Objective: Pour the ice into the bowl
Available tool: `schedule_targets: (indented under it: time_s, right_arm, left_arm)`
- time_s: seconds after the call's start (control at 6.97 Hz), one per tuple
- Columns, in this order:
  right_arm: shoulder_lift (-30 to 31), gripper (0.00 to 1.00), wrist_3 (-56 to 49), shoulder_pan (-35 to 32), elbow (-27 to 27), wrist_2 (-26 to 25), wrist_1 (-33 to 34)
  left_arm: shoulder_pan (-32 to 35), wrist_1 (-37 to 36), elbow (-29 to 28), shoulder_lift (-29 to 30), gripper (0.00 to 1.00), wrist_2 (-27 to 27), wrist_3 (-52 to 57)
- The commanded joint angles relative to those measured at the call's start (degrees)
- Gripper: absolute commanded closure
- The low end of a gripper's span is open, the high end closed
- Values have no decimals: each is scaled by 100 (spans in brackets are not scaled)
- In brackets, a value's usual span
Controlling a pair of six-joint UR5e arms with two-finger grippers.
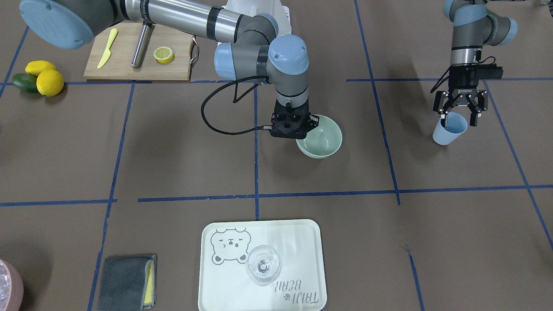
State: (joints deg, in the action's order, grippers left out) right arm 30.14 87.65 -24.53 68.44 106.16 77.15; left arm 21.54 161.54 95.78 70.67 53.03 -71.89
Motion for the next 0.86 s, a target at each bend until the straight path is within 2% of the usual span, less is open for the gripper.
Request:
schedule_targets:
  time_s: [0.0, 0.43, 0.72]
  right_arm:
    - [-105, 100, 68, 71, -24, -8, -16]
    - [-123, 100, 68, 54, -15, -8, -25]
    - [-114, 100, 59, 54, -15, -8, -25]
  left_arm:
    - [-18, 9, -77, 78, 0, -65, 17]
    - [8, 18, 45, 0, 0, -39, 88]
    - [52, 35, 482, -315, 0, -38, 533]
